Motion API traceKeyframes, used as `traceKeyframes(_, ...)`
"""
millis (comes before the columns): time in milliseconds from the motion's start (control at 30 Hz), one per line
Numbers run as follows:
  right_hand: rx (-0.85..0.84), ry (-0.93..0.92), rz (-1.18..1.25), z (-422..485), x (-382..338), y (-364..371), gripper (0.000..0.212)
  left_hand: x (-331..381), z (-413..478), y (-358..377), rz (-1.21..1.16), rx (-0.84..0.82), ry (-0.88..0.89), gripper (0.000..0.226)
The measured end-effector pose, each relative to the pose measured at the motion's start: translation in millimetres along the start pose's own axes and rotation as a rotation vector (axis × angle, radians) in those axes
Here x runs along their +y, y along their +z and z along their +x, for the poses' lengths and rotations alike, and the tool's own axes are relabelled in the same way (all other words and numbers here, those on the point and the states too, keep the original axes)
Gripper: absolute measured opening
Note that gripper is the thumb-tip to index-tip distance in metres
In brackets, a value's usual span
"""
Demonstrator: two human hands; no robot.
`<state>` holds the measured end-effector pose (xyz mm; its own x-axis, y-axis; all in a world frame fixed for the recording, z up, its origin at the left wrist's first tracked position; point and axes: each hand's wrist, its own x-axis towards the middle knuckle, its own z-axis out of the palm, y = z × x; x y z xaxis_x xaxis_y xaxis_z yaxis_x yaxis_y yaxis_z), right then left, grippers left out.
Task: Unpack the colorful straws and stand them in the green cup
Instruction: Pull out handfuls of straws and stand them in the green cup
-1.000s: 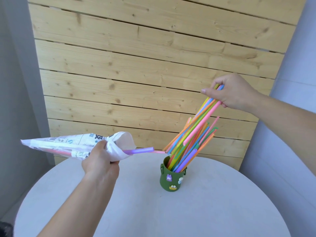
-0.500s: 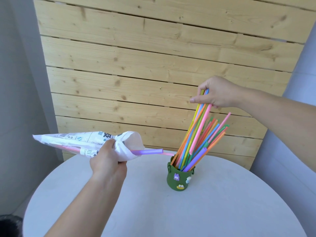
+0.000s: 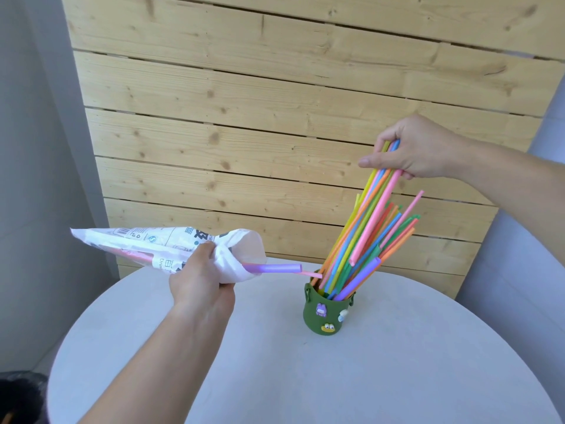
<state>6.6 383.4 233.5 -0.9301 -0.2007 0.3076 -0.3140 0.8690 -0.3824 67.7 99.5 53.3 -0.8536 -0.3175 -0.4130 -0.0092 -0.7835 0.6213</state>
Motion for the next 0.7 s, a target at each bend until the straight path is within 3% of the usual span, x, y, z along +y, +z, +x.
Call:
traceKeyframes(300,-0.05,0.037,0.08,3.0,-5.2,-0.8,0.038,3.4,-3.9,0.0,-0.014,0.01,0.004,0.011)
traceKeyframes(700,-0.049,0.062,-0.002,4.0,-4.2,-8.5,0.038,3.3,-5.3,1.7,-0.028,0.021,-0.011,0.012)
